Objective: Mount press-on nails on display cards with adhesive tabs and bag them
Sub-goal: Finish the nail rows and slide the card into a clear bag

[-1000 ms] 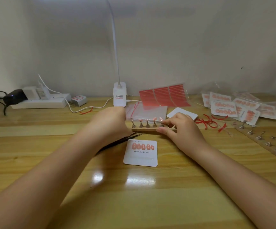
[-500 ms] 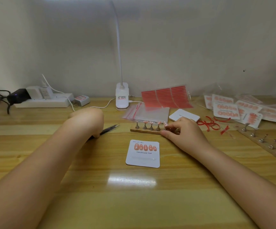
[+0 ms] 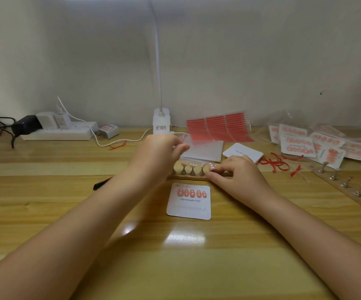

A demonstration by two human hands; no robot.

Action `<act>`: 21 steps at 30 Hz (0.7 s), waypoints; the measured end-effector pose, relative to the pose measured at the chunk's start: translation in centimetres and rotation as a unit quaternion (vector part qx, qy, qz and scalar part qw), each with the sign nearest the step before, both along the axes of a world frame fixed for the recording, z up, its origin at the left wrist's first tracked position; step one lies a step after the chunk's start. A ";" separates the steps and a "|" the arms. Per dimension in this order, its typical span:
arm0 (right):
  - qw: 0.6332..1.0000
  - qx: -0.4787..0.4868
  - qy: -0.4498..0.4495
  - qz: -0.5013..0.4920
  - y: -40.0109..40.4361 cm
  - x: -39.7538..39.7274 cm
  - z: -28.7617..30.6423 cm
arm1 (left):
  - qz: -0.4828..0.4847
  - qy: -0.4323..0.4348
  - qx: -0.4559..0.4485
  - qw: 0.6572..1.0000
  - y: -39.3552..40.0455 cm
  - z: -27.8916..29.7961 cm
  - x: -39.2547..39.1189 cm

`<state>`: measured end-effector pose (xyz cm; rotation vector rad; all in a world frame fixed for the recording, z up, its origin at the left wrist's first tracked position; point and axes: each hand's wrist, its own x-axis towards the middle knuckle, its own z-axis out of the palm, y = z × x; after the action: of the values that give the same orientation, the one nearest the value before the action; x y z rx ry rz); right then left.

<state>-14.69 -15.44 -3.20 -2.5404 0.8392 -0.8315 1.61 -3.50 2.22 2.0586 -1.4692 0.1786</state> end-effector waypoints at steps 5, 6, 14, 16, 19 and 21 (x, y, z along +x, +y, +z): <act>1.000 -0.028 -0.013 -0.005 0.3 0.0 0.0 | -0.060 -0.092 -0.097 0.989 -0.5 -2.5 -2.2; 0.999 -0.054 -0.009 0.000 0.5 0.0 -0.1 | -0.085 -0.100 -0.103 0.986 -0.6 -2.8 -2.5; 0.989 -0.123 -0.063 0.046 2.1 0.0 0.4 | -0.159 -0.075 -0.160 0.971 -0.6 -4.1 -2.7; 0.989 -0.096 -0.097 0.052 2.3 0.0 0.4 | -0.160 -0.079 -0.181 0.967 -0.6 -4.0 -2.6; 0.985 -0.081 -0.137 0.059 2.4 -0.1 0.5 | -0.161 -0.098 -0.193 0.963 -0.5 -4.2 -2.6; 0.984 -0.087 -0.141 0.067 2.4 0.0 0.6 | -0.162 -0.103 -0.189 0.963 -0.4 -4.4 -2.5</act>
<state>-14.69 -12.99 -2.62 -2.5082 0.5207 -1.2296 -0.86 -3.94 -2.15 1.5109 -1.7204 0.5107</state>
